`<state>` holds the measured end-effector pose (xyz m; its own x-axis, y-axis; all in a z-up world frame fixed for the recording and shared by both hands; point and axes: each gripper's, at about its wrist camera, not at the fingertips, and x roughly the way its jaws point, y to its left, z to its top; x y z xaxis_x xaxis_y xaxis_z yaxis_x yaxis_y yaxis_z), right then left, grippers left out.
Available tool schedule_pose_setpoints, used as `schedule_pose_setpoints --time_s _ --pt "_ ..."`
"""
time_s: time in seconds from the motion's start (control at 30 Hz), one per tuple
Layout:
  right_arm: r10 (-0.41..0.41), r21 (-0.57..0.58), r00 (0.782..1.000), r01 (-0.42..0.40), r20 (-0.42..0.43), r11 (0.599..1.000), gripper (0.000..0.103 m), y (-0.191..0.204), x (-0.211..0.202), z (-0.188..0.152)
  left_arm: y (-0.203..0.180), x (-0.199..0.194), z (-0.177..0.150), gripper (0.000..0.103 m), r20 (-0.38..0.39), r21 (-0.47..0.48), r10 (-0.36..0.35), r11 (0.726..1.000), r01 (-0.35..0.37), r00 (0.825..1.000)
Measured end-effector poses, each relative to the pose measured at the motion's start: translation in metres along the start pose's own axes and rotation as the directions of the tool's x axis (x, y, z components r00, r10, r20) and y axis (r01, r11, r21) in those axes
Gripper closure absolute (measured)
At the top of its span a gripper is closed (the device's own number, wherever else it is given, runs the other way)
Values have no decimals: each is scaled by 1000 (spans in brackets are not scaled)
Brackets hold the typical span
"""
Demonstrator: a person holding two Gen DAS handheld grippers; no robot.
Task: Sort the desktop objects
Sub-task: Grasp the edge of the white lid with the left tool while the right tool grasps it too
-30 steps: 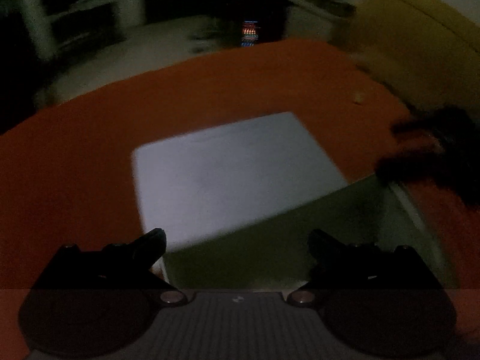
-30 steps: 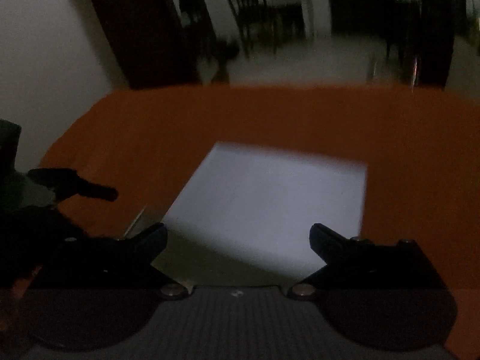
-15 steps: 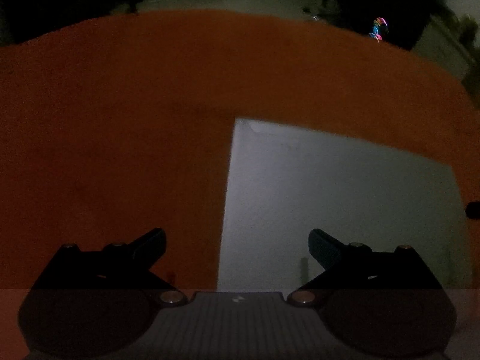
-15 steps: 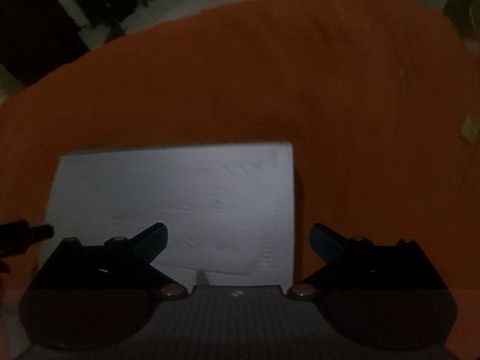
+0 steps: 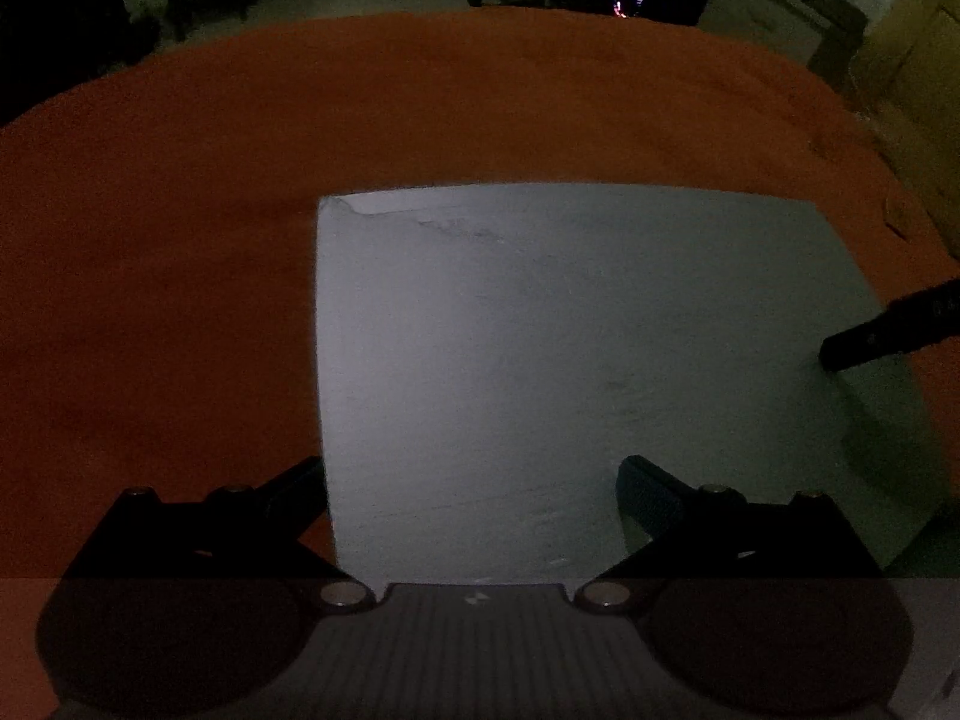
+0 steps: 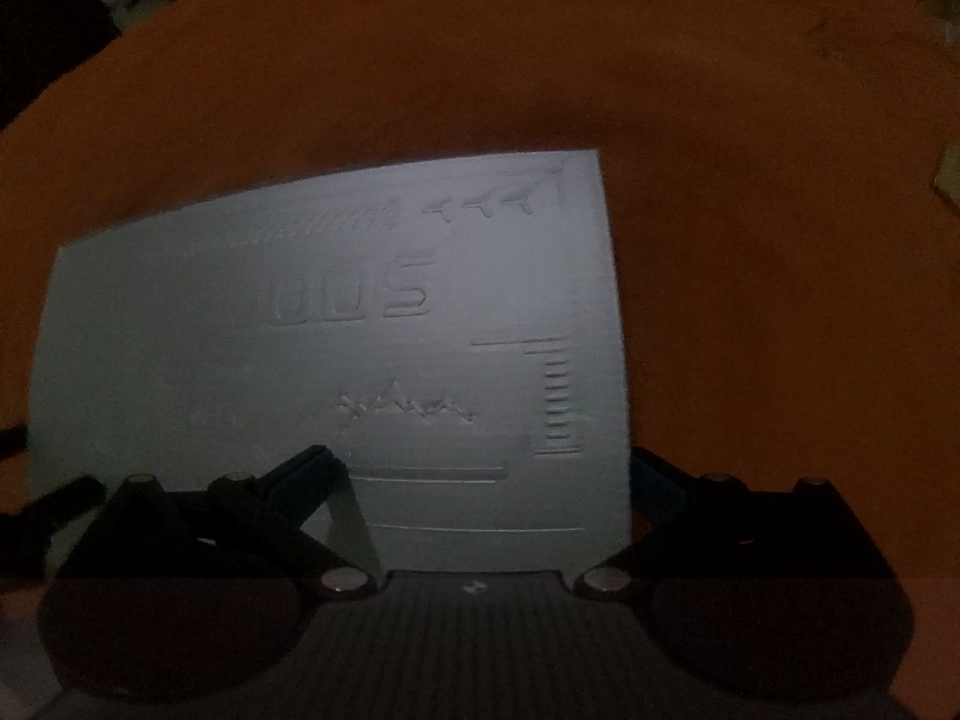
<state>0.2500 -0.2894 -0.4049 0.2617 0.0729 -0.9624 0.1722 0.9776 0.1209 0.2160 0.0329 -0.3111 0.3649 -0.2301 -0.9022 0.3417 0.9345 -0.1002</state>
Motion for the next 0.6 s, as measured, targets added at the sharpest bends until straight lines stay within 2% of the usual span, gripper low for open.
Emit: schedule_pose_setpoints --time_s 0.17,0.27,0.33,0.4,0.6 --pt "59 -35 995 -57 84 998 0 9 -20 -14 7 -24 5 1 39 -96 59 994 -55 997" --pt "60 -63 989 -53 133 997 0 14 -38 -25 1 -50 8 1 79 -88 91 993 -84 993" --pt "72 -82 979 -58 189 995 0 17 -57 -29 -6 -73 13 1 122 -69 120 991 -112 985" --pt "83 -87 970 -64 229 994 0 20 -76 -32 -13 -92 18 1 117 -66 141 989 -134 983" --pt "86 -124 939 -47 333 991 0 32 -139 -38 -25 -141 31 1 126 -122 136 985 -121 983"
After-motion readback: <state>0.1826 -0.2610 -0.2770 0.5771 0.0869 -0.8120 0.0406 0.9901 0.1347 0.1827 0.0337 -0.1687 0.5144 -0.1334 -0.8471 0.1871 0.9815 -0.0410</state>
